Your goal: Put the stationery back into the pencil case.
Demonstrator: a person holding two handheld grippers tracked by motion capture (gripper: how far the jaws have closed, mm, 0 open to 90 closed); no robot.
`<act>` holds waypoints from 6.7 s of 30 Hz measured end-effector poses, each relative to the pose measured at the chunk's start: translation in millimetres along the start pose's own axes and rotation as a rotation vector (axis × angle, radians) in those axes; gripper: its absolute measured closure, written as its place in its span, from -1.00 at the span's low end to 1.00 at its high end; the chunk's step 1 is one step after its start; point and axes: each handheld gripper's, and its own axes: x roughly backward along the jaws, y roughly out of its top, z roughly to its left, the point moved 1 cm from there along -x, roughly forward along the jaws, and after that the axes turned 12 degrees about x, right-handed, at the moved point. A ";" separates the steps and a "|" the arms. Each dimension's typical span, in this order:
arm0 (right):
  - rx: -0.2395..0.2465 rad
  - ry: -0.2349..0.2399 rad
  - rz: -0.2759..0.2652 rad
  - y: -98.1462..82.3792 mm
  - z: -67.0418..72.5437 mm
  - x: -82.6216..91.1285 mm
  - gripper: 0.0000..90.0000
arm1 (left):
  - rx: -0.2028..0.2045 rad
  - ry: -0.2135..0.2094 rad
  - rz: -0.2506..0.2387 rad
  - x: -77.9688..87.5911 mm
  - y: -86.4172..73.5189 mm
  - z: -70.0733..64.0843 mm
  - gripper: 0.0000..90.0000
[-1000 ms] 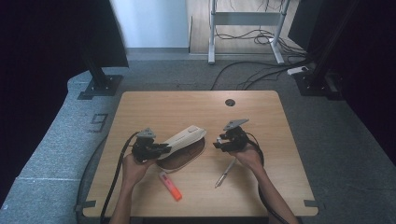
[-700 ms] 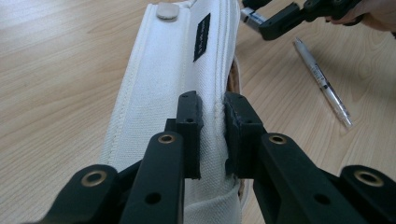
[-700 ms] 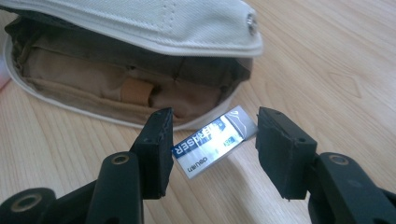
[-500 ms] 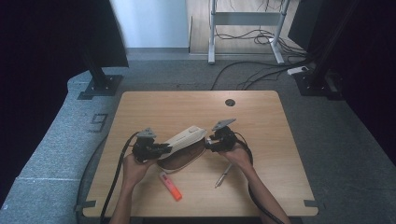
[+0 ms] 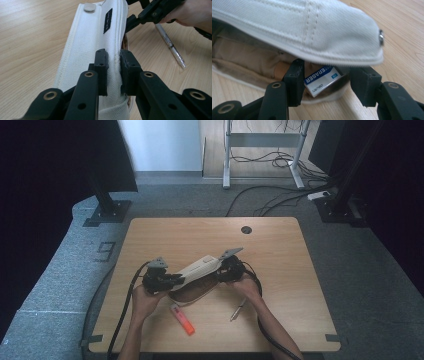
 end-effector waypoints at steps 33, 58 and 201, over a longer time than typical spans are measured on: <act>0.024 0.001 0.035 -1.7 3.2 -1.3 -0.31 | -0.011 -0.003 -0.004 -1.9 0.0 -1.0 0.72; 0.005 0.018 0.028 -37.5 -2.4 54.0 -0.46 | -0.008 -0.008 -0.001 -0.7 -1.3 0.5 0.71; 0.099 0.076 -0.008 -35.0 29.0 77.7 0.75 | 0.012 -0.012 -0.045 3.4 0.7 -1.9 0.73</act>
